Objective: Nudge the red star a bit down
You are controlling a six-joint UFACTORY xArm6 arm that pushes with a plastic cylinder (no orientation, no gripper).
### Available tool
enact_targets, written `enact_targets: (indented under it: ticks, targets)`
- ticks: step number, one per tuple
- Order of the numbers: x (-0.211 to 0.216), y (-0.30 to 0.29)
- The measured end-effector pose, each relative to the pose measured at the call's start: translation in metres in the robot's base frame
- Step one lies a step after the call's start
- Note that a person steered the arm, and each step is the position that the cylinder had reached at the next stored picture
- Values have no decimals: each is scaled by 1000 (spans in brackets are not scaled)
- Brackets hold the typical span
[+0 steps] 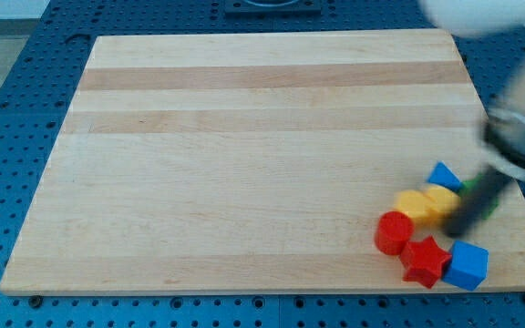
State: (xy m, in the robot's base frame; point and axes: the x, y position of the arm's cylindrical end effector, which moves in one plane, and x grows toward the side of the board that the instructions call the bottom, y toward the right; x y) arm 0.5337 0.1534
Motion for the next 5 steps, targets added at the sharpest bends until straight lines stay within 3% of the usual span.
enact_targets:
  ticks: [1,2,3,5]
  targets:
    - [-37,-86]
    - [-37,-87]
    - [-37,-64]
    - [41,46]
